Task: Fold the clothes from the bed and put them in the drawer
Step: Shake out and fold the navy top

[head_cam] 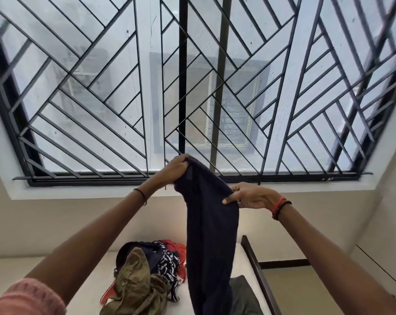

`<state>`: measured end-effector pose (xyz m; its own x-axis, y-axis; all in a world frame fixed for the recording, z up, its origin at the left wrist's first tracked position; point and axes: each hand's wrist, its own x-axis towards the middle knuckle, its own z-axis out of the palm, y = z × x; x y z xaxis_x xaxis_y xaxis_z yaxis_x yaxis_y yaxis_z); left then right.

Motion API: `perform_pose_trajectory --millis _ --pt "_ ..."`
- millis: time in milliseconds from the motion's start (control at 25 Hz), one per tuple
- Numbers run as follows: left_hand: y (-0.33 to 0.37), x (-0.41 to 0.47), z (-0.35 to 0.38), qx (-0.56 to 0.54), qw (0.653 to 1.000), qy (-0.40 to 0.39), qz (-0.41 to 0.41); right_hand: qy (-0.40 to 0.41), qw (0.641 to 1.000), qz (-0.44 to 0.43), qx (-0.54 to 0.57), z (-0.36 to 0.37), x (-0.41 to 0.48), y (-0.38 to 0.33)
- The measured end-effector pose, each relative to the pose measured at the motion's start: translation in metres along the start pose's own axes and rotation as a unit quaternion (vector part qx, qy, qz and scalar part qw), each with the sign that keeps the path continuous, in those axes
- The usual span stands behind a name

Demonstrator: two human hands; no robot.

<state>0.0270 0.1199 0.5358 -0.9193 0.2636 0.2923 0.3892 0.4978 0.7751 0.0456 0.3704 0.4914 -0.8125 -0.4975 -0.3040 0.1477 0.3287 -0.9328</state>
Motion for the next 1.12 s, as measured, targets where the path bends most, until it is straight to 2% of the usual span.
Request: perform_pose_trajectory --millis 80,160,360,480,600,760,960,1040,1120 --pt "0.012 0.01 -0.004 -0.029 0.999 0.046 0.007 0.008 0.998 0.015 -0.058 -0.002 -0.004 0.011" --pt "0.02 0.016 -0.009 -0.052 0.994 0.094 0.017 0.009 0.998 0.018 -0.065 -0.001 -0.007 0.022" --pt "0.008 0.025 -0.033 -0.027 0.988 0.146 0.031 0.103 0.988 -0.068 0.095 0.005 -0.002 0.038" --pt "-0.008 0.024 -0.048 -0.017 0.979 0.203 0.005 0.083 0.981 -0.101 0.143 -0.004 -0.006 0.041" --pt "-0.019 0.018 -0.058 0.001 0.971 0.239 -0.032 0.042 0.992 -0.061 0.104 -0.01 -0.014 0.04" --pt "-0.037 0.006 -0.057 0.019 0.979 0.194 -0.054 0.063 0.973 -0.071 0.211 -0.007 -0.007 0.035" --pt "-0.063 -0.02 -0.054 -0.022 0.995 0.053 -0.087 0.127 0.951 -0.079 0.269 0.006 0.002 0.021" --pt "-0.081 -0.031 -0.06 -0.039 0.99 -0.042 -0.127 0.184 0.948 -0.124 0.227 0.006 0.001 0.018" --pt "-0.106 -0.039 -0.065 0.006 0.974 -0.144 -0.176 0.245 0.943 -0.182 0.135 0.005 -0.002 0.016"
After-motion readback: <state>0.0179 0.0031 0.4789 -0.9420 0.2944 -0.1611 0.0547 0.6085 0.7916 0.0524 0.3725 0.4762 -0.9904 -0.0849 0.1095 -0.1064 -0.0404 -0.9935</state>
